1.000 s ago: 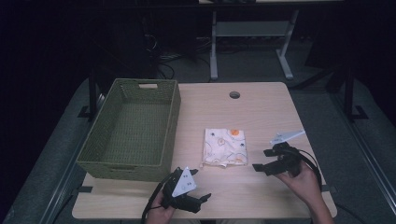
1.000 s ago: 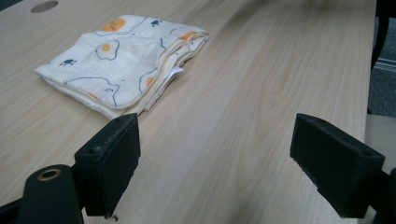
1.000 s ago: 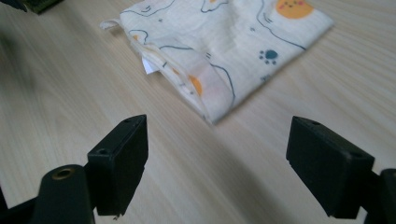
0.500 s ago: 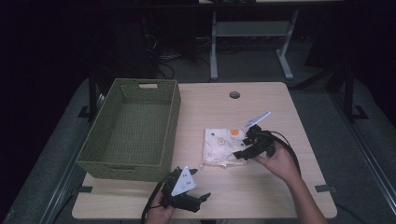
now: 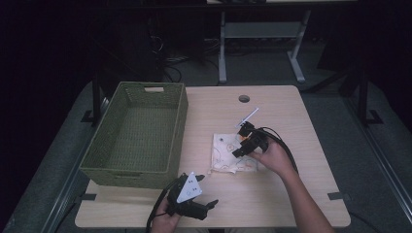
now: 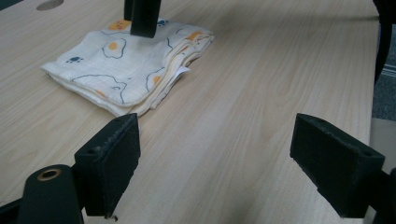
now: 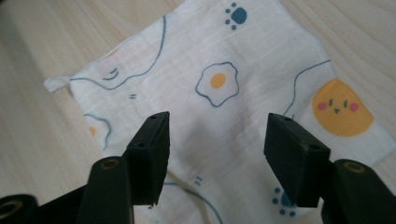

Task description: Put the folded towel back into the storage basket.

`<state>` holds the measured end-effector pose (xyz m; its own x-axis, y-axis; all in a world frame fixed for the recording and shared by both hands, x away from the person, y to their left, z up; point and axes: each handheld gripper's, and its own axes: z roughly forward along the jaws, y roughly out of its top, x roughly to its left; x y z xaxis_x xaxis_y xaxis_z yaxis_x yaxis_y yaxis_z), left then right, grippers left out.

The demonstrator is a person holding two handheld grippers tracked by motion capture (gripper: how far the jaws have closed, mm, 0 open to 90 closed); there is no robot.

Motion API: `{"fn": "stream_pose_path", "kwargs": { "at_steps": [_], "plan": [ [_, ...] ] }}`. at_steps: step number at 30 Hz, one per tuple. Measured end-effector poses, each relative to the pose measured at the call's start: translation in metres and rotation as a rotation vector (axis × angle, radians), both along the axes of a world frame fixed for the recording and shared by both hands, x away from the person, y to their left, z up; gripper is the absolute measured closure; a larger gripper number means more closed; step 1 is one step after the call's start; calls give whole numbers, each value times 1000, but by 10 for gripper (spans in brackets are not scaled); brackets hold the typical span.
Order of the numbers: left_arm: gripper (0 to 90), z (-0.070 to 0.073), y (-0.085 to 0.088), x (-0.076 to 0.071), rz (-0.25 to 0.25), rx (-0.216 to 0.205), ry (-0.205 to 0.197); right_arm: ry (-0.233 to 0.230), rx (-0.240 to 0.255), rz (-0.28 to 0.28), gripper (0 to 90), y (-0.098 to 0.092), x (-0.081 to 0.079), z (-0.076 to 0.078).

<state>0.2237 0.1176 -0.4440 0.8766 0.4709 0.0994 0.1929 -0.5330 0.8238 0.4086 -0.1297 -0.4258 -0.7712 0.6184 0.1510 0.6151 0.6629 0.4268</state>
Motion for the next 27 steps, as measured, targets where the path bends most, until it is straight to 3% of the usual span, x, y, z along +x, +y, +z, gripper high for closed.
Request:
{"fn": "stream_pose_path", "kwargs": {
  "at_steps": [12,18,22,27],
  "plan": [
    [161,0,0,0,4,-4,4,41,-73,-45,517,16,15,-15],
    [161,0,1,1,4,1,4,-11,-168,-52,570,27,10,-15],
    [161,0,0,1,4,1,6,18,-217,-94,659,36,9,-13],
    [162,-1,-1,0,-2,8,2,31,-250,-90,802,45,9,-12]
  ]
}}
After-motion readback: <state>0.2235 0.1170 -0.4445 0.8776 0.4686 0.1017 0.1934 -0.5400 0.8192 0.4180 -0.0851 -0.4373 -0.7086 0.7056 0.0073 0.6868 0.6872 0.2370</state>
